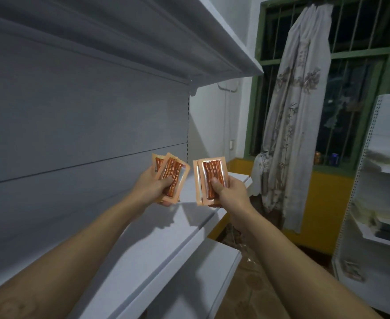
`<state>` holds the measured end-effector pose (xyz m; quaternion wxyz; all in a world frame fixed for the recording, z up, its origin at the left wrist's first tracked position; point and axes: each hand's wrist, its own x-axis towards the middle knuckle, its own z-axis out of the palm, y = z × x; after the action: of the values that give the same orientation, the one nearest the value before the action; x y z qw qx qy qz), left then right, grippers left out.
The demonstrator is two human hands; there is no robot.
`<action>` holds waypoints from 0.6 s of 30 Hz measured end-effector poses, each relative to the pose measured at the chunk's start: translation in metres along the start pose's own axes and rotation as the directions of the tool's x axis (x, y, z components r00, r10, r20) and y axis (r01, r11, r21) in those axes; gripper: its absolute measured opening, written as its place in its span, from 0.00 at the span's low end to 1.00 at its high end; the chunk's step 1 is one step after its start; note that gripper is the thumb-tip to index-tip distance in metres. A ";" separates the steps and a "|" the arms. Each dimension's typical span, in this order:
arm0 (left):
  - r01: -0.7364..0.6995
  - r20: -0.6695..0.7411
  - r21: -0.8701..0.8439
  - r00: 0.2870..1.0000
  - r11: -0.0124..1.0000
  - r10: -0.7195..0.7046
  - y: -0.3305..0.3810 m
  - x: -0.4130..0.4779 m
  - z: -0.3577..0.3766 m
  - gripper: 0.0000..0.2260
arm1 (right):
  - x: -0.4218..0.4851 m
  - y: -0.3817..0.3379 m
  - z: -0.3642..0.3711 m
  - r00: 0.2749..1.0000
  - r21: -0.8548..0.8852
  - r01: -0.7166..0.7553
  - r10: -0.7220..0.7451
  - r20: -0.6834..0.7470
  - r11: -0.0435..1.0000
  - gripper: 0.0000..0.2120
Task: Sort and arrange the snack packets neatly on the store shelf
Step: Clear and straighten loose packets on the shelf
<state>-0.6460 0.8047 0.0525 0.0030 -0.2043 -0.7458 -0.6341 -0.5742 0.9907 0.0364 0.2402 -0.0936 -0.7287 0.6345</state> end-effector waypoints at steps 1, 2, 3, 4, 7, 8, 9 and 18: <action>0.001 -0.007 0.004 1.000 1.000 -0.001 -0.003 0.007 0.001 0.06 | 0.010 0.003 0.002 1.000 0.009 -0.003 0.003 0.007 1.000 0.09; -0.001 -0.013 0.014 1.000 1.000 0.001 -0.006 0.014 0.003 0.06 | 0.019 0.006 0.003 1.000 0.020 -0.004 0.003 0.013 1.000 0.08; -0.004 -0.016 0.022 1.000 1.000 0.004 -0.009 0.021 0.006 0.05 | 0.028 0.008 0.003 1.000 0.031 -0.003 0.002 0.019 1.000 0.06; -0.007 -0.019 0.031 1.000 1.000 0.008 -0.011 0.028 0.009 0.06 | 0.038 0.011 0.004 1.000 0.042 -0.002 0.001 0.025 0.999 0.05; -0.001 -0.042 0.064 0.999 0.998 0.004 -0.016 0.049 0.021 0.06 | 0.068 0.019 0.003 0.999 0.063 0.007 -0.010 0.052 0.998 0.03; 0.004 -0.048 0.072 0.999 0.997 0.000 -0.017 0.055 0.025 0.07 | 0.078 0.022 0.002 0.998 0.064 0.012 -0.016 0.065 0.998 0.03; 0.005 -0.053 0.070 0.999 0.998 -0.002 -0.018 0.062 0.030 0.07 | 0.089 0.025 0.000 0.997 0.063 0.019 -0.024 0.080 0.998 0.04; 0.024 -0.239 0.058 0.971 0.998 -0.009 -0.023 0.131 0.085 0.05 | 0.207 0.047 -0.029 0.962 0.136 0.054 -0.088 0.259 0.989 0.09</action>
<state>-0.7514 0.9215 0.0484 0.0935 -0.1202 -0.7606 -0.6311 -0.7482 1.1161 0.0410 0.1688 0.0336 -0.7151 0.6775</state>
